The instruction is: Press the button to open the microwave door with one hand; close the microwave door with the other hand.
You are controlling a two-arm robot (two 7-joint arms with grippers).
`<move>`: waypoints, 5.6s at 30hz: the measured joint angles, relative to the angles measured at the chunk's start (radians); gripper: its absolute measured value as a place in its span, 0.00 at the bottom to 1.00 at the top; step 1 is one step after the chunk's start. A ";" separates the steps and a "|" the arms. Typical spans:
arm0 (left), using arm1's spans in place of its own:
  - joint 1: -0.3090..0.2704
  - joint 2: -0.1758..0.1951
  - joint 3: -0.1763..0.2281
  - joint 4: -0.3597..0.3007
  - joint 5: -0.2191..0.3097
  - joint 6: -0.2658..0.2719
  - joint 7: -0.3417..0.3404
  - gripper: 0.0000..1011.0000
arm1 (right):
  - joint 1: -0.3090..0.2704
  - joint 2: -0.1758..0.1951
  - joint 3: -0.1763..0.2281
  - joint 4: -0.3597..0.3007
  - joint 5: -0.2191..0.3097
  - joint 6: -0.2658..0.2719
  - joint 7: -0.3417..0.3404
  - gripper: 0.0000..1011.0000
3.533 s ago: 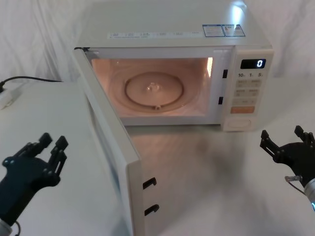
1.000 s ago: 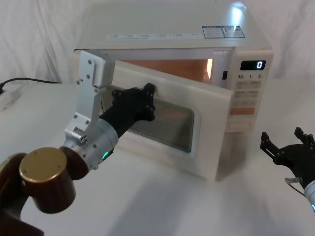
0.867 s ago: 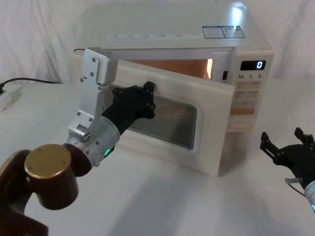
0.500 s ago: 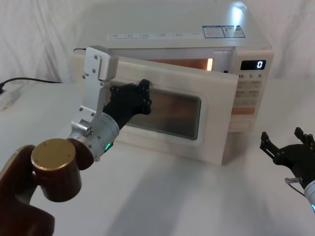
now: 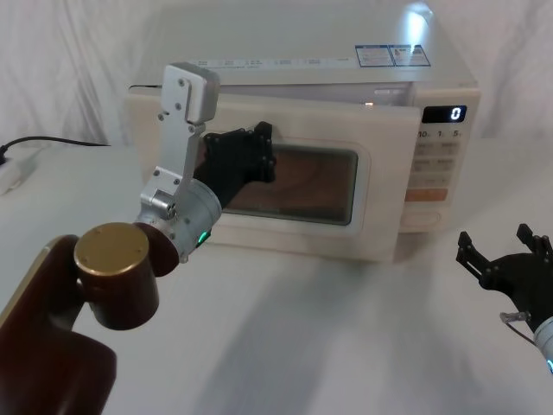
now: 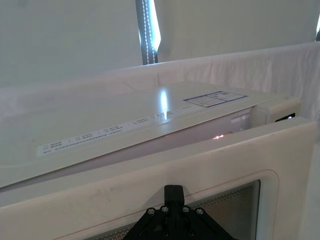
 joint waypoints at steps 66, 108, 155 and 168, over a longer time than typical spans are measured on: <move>-0.070 -0.101 -0.048 0.116 0.123 0.013 0.019 0.00 | 0.000 0.000 0.000 0.000 0.000 0.000 0.000 0.99; -0.024 -0.111 -0.052 0.038 0.096 0.037 0.002 0.00 | 0.000 0.000 0.000 0.000 0.000 0.000 0.000 0.99; 0.570 0.105 -0.323 -0.356 -0.032 -0.119 0.051 0.99 | 0.000 0.000 0.000 0.000 0.000 0.000 0.000 0.99; 0.639 0.078 -0.373 -0.357 -0.036 -0.171 0.070 0.99 | 0.000 0.000 0.000 0.000 0.000 0.000 0.000 0.99</move>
